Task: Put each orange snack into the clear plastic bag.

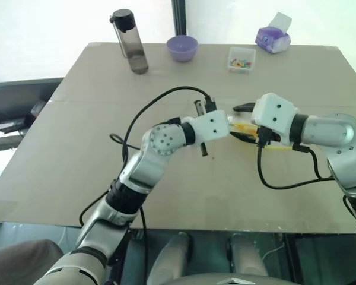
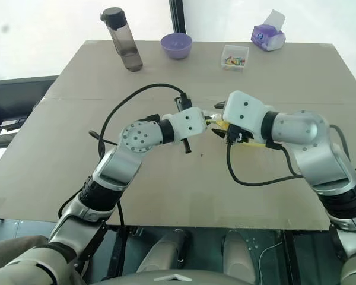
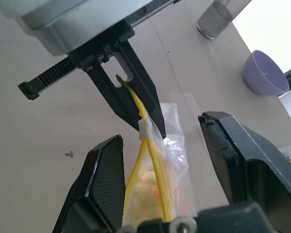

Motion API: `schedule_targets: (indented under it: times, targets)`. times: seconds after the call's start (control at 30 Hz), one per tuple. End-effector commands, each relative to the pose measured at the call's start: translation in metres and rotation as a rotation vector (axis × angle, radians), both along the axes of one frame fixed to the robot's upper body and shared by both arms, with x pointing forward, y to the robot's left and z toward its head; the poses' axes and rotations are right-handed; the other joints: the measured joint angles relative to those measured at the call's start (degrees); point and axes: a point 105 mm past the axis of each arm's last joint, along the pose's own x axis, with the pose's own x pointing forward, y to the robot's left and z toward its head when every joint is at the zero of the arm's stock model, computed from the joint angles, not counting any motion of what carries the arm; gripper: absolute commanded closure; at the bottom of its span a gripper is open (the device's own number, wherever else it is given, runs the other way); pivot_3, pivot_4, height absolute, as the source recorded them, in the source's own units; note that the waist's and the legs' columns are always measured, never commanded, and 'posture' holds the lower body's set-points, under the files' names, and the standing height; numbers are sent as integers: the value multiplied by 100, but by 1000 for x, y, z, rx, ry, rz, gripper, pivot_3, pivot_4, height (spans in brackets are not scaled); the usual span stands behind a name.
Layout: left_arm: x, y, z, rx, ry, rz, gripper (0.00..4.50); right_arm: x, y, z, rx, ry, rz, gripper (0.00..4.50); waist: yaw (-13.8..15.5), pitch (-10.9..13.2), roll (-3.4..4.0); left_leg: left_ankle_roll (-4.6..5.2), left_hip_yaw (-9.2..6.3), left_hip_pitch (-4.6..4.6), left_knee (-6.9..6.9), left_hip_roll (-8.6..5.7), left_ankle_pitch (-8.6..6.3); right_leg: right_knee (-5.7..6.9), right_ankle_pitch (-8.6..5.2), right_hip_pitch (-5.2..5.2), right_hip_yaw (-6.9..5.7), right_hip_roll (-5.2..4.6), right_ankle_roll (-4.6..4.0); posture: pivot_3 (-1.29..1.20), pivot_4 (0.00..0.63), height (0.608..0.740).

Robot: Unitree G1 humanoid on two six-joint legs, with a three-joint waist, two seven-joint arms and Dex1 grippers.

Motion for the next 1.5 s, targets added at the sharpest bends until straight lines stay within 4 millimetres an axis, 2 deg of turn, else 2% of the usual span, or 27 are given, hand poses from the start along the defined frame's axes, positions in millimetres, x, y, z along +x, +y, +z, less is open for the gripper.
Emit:
schedule_targets:
  times: [0.03,0.07,0.23,0.7,1.07,1.5]
  targets:
    - [-7,-4,16,-26,-61,-22,4500,-5,5,9,2,-52,27,2155,2,0,0,0,1,0,0,0,0,0,0,0,0,0,0,0,150,739]
    - [-7,-3,16,-27,-61,-21,4500,-5,5,9,3,-51,26,2436,2,0,0,0,0,0,0,0,0,0,0,0,0,0,0,0,150,739]
    - [-6,-3,17,-40,-57,-16,4500,-7,6,7,-2,-43,30,4426,0,0,0,0,0,0,0,0,0,0,0,0,0,0,0,0,150,739]
    - [-6,-5,17,-59,-52,-12,4500,-9,7,4,-11,-30,35,4426,0,0,0,0,1,0,2,0,0,1,0,0,0,0,0,0,150,739]
    - [5,16,15,-42,-61,62,4500,-3,-22,7,-23,-36,-74,4426,4,0,0,0,0,0,3,0,0,1,0,0,0,0,0,0,150,739]
    - [7,22,9,-38,-53,72,4500,0,-47,10,-39,-53,-164,4426,5,0,0,0,2,0,4,0,0,2,0,0,2,-1,0,0,150,739]
